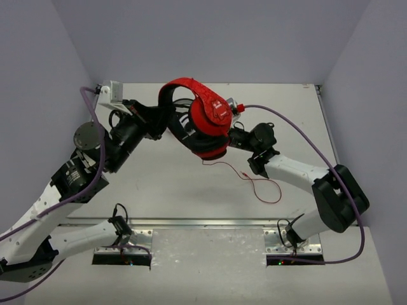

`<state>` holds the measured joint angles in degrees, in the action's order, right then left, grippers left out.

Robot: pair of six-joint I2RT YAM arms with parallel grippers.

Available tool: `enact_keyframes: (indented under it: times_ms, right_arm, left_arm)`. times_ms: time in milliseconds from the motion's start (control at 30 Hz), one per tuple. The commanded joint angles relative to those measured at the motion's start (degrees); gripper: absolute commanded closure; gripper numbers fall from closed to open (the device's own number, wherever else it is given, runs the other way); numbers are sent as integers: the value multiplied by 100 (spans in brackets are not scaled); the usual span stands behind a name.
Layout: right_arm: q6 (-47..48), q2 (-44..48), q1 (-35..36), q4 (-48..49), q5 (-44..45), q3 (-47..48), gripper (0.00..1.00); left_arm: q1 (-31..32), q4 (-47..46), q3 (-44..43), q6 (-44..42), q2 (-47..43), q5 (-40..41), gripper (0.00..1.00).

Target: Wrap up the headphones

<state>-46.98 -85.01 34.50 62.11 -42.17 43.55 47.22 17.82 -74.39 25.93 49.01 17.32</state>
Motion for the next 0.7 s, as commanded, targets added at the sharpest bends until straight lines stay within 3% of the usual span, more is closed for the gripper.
enact_keyframes:
  times_ms: [0,300,467,667]
  right_arm:
    - [-48,-103,135,468,-1,-110,99]
    - [-74,-112,566,925,34,-716,98]
    - [-302,-103,838,1566,34,-1155,95]
    - [-294,-174,1216,1752,139,-1331,96]
  left_arm:
    - [59,-693,-540,439,169,824,100]
    - [50,28,-1683,62,1171,2695,100]
    - [-72,125,-2070,-115,1523,3075,99]
    - [-555,116,-2053,166,1717,2759,100]
